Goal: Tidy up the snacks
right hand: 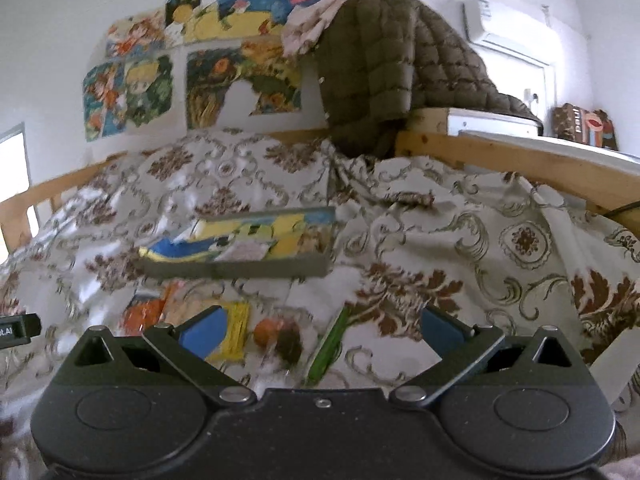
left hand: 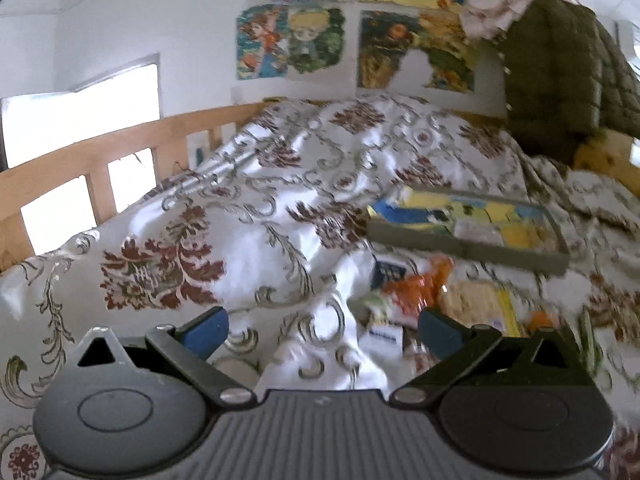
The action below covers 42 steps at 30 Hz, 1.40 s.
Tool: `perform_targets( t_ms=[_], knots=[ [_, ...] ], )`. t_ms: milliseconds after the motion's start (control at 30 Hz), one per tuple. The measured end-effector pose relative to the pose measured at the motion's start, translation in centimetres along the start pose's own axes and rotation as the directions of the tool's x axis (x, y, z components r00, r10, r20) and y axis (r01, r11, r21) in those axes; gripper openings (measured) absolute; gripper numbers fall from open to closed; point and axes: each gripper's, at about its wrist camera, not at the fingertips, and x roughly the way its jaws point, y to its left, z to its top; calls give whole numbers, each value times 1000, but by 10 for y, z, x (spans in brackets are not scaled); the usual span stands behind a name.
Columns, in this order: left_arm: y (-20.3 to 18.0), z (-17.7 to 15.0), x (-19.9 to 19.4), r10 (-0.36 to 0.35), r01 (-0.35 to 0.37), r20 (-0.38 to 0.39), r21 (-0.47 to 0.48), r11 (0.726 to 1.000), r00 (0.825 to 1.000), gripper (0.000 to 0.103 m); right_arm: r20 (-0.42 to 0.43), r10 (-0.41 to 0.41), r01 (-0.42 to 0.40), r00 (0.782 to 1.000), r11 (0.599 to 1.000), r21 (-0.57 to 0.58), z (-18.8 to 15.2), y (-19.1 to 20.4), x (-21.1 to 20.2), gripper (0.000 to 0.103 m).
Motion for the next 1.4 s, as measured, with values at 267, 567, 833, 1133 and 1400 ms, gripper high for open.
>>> perform_targets(
  t_ms=[267, 567, 833, 1133, 1400],
  knots=[
    [-3, -13, -7, 57, -57, -11, 52, 997, 998, 103, -3, -50, 49, 999, 996, -80, -5, 13, -4, 102],
    [-6, -17, -4, 22, -18, -62, 77, 997, 998, 103, -110, -18, 1, 994, 987, -159, -11, 23, 10, 102],
    [-7, -22, 6, -31, 41, -103, 102, 994, 994, 103, -188, 0, -27, 982, 990, -139, -14, 23, 27, 102],
    [-12, -24, 7, -49, 62, -111, 110, 992, 993, 103, -216, 24, -54, 976, 989, -137, -16, 25, 32, 102],
    [-14, -17, 6, -67, 75, -95, 85, 994, 993, 103, -188, 49, -70, 981, 992, -107, -12, 22, 29, 102]
  ],
)
